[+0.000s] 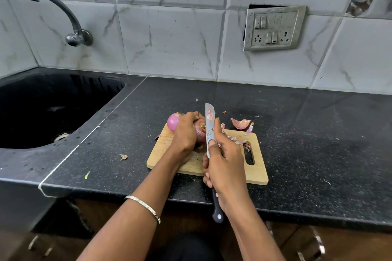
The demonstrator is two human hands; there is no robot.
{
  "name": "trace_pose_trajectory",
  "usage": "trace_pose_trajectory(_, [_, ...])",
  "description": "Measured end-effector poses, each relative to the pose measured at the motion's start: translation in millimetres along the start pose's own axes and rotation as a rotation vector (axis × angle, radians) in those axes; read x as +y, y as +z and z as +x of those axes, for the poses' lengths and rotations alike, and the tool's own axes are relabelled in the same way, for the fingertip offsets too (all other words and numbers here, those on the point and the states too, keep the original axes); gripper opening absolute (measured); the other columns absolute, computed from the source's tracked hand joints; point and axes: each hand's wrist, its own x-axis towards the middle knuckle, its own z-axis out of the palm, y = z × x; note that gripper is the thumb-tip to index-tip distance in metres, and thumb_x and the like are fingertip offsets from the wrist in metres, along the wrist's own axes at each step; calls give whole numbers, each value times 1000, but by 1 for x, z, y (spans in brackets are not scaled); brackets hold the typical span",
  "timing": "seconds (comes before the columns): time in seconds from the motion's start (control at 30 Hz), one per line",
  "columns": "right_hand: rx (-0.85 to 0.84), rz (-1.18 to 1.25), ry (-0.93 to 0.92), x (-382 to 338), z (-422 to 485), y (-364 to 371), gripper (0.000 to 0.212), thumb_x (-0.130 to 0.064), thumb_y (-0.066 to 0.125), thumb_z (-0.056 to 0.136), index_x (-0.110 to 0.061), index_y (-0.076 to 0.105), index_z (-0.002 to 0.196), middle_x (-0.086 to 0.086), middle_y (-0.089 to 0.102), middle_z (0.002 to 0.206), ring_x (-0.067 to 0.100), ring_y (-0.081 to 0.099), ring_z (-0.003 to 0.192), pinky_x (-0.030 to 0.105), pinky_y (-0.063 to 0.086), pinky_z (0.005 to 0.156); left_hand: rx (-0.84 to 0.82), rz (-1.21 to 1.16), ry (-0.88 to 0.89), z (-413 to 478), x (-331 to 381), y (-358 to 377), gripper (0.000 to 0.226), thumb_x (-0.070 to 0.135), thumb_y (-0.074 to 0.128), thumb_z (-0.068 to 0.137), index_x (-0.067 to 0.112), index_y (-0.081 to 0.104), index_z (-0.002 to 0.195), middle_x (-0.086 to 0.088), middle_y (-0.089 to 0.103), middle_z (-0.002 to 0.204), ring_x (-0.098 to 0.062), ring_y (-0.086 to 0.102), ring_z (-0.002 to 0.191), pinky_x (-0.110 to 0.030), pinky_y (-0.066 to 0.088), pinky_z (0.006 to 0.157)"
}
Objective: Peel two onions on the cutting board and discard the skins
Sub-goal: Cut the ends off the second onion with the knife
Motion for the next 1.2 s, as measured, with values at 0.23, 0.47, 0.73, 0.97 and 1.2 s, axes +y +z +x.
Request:
trace_pose_trajectory(0.23, [-54,124,88,-7,2,-9,53,-14,40,108,-54,50,141,8,41,66,15,35,48,25,32,39,23,4,4,1,-2,-2,38,55,44,67,23,65,70,-21,58,92,-30,50,78,-43,41,68])
trace_pose_trajectory(0.47, [-50,128,88,-13,-8,1,54,-13,39,107,-53,47,143,1,50,60,15,40,45,26,36,40,79,225,97,-13,8,2,33,26,41,100,7,61,118,-8,53,111,-20,51,100,-37,48,90])
trace_pose_trajectory(0.73, [53,21,71,-11,15,-19,56,-15,40,105,-59,46,140,-5,52,57,20,45,50,32,42,48,9,-6,34,-14,11,4,46,29,32,96,14,66,70,-10,65,70,-20,57,56,-25,41,45])
trace_pose_trajectory(0.97, [-63,-208,-70,-9,9,-14,59,-26,40,98,-66,34,140,-17,53,73,18,52,71,37,44,66,-63,-105,10,-17,15,7,44,34,26,104,9,56,83,-2,62,59,-15,54,50,-22,39,43])
trace_pose_trajectory(1.2, [-9,-296,-16,-5,19,-29,58,-27,40,99,-63,34,143,-13,52,61,19,50,64,40,45,76,-10,43,114,-16,12,5,50,35,28,95,21,64,63,-9,68,69,-22,58,63,-29,44,48])
